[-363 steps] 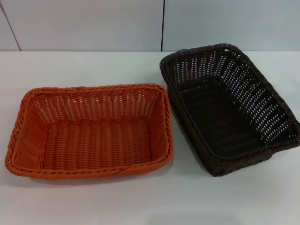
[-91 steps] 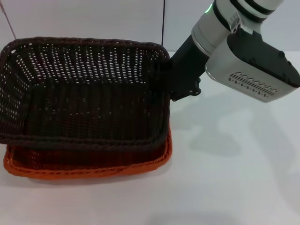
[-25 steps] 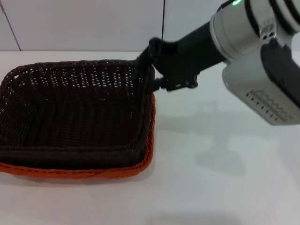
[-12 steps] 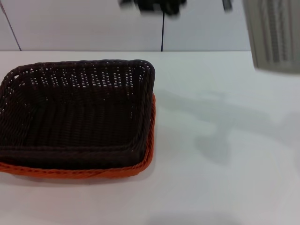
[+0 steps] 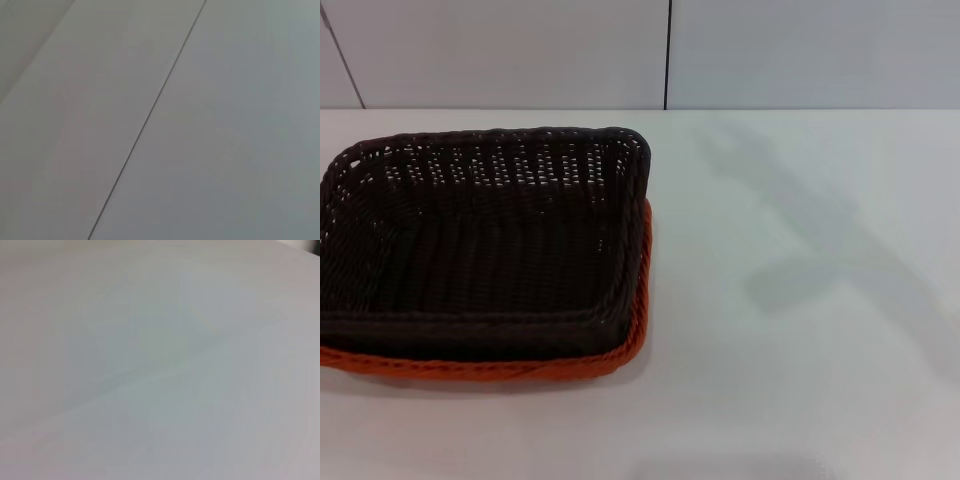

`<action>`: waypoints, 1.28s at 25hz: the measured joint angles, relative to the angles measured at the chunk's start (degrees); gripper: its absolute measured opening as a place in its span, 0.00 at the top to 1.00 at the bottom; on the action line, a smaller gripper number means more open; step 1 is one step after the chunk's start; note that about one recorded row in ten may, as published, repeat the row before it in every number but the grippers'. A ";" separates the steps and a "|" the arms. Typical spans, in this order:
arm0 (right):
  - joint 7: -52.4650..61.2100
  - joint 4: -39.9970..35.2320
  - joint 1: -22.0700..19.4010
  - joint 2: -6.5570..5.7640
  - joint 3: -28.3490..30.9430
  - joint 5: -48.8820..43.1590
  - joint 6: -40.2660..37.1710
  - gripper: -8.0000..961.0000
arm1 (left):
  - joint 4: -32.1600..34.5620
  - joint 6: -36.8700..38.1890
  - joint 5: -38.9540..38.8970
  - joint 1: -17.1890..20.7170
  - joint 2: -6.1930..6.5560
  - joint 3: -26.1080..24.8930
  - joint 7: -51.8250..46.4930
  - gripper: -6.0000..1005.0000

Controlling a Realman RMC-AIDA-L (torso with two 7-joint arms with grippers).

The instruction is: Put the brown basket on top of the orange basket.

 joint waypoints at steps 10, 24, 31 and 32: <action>-0.20 10.74 -2.64 -0.51 -7.12 7.03 -40.00 0.59 | -1.96 1.18 0.00 -2.36 -0.23 0.26 0.84 0.55; 8.96 30.30 -0.04 -0.64 -7.15 9.14 -49.82 0.59 | -1.93 1.48 0.05 -4.89 0.00 0.42 5.27 0.55; 36.81 52.80 4.22 -0.61 -21.25 -10.12 -77.04 0.59 | -1.46 1.15 0.25 -3.54 0.79 2.09 5.73 0.55; 43.39 56.52 4.72 -0.63 -22.68 -12.58 -80.37 0.59 | -1.44 1.15 0.25 -3.28 0.81 2.65 5.88 0.55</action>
